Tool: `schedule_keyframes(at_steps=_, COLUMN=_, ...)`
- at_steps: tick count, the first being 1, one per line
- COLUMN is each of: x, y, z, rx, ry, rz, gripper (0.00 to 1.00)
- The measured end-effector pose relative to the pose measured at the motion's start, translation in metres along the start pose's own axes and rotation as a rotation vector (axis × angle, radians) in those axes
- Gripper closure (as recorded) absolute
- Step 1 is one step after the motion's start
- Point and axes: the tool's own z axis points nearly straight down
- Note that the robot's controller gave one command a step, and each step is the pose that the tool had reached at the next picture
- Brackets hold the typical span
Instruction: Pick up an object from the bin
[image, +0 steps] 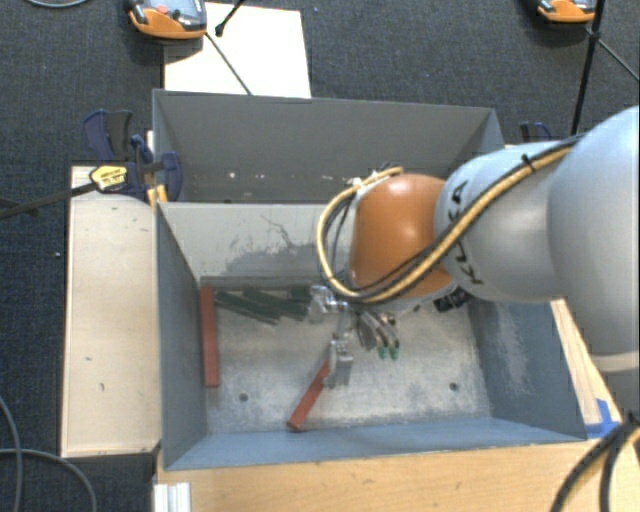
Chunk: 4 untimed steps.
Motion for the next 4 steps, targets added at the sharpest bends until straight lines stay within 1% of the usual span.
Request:
schedule_keyframes(at_steps=1, x=0.009, y=-0.01, z=0.022, rx=0.005, ry=0.006, rz=-0.061, gripper=0.0)
schedule_keyframes(at_steps=2, x=0.03, y=0.072, z=0.032, rx=0.001, ry=0.006, rz=-0.18, gripper=1.0)
schedule_keyframes(at_steps=3, x=0.03, y=0.071, z=0.032, rx=0.001, ry=0.007, rz=-0.179, gripper=1.0)
schedule_keyframes(at_steps=4, x=-0.037, y=0.096, z=-0.116, rx=0.001, ry=0.002, rz=-0.158, gripper=1.0)
